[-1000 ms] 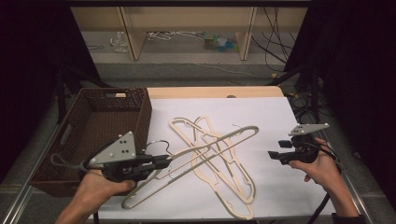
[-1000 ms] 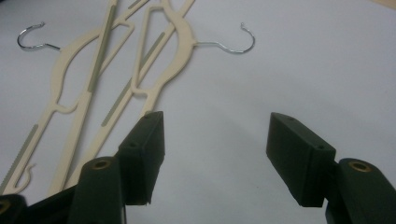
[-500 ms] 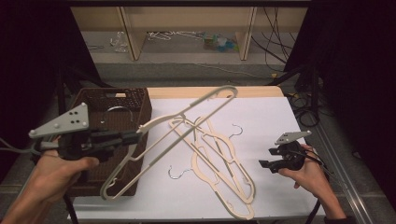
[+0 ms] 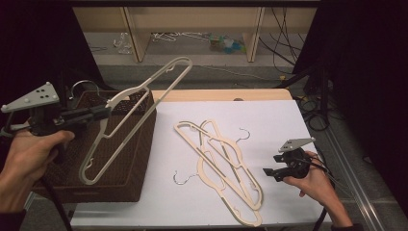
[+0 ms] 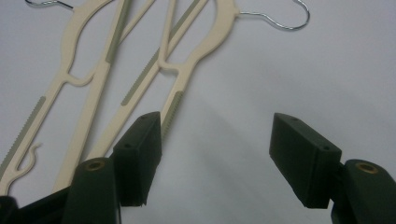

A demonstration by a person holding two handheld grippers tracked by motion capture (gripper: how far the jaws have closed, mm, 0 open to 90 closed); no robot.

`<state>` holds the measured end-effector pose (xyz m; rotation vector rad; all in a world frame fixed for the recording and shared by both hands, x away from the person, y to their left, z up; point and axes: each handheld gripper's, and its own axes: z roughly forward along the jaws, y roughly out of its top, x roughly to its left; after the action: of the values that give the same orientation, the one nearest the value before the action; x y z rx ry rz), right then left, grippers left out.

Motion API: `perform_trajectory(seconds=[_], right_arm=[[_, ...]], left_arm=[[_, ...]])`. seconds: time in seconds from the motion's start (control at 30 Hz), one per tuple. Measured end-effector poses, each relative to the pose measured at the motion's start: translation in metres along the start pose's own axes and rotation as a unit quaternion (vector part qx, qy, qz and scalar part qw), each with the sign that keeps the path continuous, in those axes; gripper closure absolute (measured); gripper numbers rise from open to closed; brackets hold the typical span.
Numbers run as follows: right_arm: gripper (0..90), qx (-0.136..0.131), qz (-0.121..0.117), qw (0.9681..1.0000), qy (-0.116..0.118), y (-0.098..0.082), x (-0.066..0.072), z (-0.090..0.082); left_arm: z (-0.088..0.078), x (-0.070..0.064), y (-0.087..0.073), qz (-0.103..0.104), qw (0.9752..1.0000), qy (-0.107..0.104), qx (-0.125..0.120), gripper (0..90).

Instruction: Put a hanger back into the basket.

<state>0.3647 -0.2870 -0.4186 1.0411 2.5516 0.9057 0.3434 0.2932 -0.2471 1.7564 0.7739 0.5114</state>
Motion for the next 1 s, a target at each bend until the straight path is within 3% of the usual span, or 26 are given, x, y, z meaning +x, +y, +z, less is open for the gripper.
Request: perform_trajectory(seconds=[0.17, 0.3, 0.43, 0.7, 0.77, 1.0], right_arm=[[35.3, 0.007, 0.003, 1.0000, 0.003, 0.000, 0.001, 0.001], [35.4, 0.009, 0.008, 0.9999, 0.006, 0.001, 0.002, 0.000], [35.4, 0.011, 0.011, 0.9999, 0.007, 0.000, 0.002, 0.001], [35.4, 0.005, -0.003, 1.0000, 0.004, -0.001, 0.001, 0.003], [35.4, 0.006, 0.005, 1.0000, 0.005, 0.000, 0.002, 0.003], [35.3, 0.013, -0.003, 0.9999, 0.007, 0.000, 0.002, 0.003]], left_arm=[[-0.001, 0.027, -0.006, 0.001, 0.9998, 0.016, 0.012, 86.0], [0.002, 0.045, -0.015, 0.008, 0.9983, 0.039, 0.043, 86.0], [0.004, 0.060, -0.028, 0.011, 0.9965, 0.059, 0.058, 85.9], [0.003, 0.082, -0.055, 0.001, 0.9923, 0.091, 0.084, 85.9], [0.003, 0.087, -0.061, -0.003, 0.9916, 0.091, 0.092, 85.9], [0.005, 0.097, -0.082, -0.013, 0.9881, 0.098, 0.117, 85.9]])
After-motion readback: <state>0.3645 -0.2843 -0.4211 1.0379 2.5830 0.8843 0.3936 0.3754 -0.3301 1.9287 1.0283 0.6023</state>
